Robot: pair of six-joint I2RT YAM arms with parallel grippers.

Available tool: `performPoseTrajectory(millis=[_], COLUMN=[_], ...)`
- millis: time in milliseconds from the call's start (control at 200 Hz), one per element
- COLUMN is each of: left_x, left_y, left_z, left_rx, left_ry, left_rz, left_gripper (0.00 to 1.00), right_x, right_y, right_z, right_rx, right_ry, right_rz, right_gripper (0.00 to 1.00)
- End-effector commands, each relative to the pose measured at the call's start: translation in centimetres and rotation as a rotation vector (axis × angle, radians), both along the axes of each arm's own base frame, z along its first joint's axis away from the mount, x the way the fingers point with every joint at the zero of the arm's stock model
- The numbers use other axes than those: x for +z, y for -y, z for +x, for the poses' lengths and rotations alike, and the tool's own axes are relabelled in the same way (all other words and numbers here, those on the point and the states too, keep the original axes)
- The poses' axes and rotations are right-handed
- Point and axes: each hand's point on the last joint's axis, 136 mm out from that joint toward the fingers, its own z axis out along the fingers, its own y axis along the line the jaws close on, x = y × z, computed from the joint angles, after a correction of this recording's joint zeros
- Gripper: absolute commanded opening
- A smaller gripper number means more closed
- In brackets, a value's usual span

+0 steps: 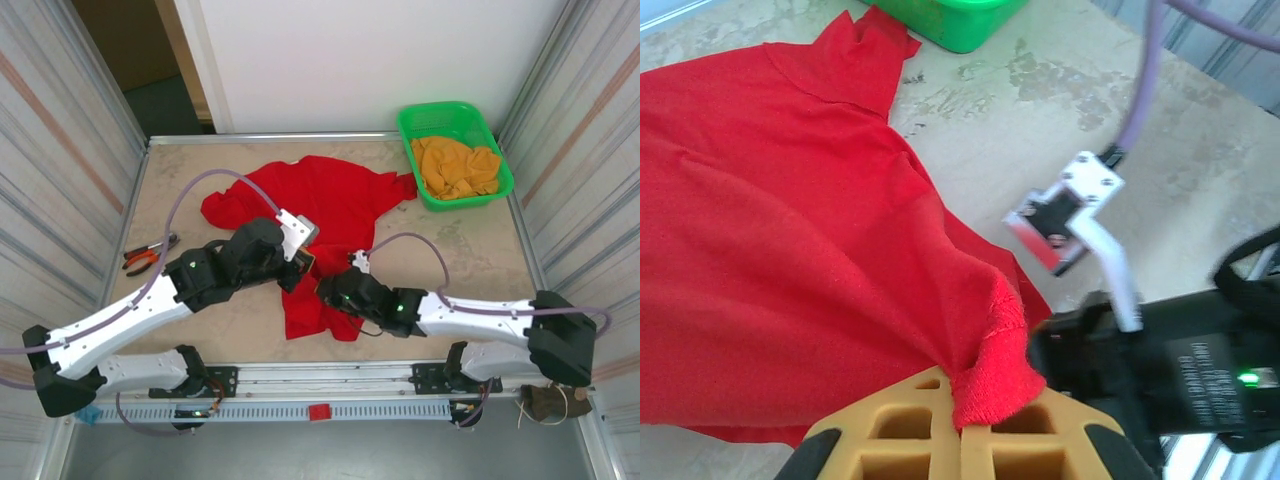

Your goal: Fold the inside-out t-shirt

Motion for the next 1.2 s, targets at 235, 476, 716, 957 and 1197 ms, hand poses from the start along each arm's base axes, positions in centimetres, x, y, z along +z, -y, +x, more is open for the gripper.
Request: performPoseTrajectory(millis=[235,476,716,957,1197], left_x=[1.8,3.0,3.8,6.2,9.4], left_y=[0.1,0.6,0.7,2.5,3.3], left_z=[-1.9,-2.5,-0.1,-0.4,-1.9], left_rx=[-0.083,-0.123,0.018,-0.036,-0.101], left_ry=[-0.026,-0.017,-0.039,-0.066,-0.064], left_rz=[-0.083,-0.126,-0.155,-0.217,-0.297], left_gripper=[0.00,0.00,0.00,0.00,0.00], right_x=[-0.1,-1.9,-2.5,-4.2,-4.1], right_y=[-0.2,-0.2,-7.2,-7.1,-5.2], right_z=[5.1,6.3,0.7,3.8,10.6], right_rx=[-0.058,0.005,0.252,0.159,0.017], right_ry=[0.244,0.264,0.380,0.325,0.271], right_rz=[-0.094,-0.146,-0.104,-0.123,-0.148], right_gripper=[0.09,0.08,0.05,0.05,0.12])
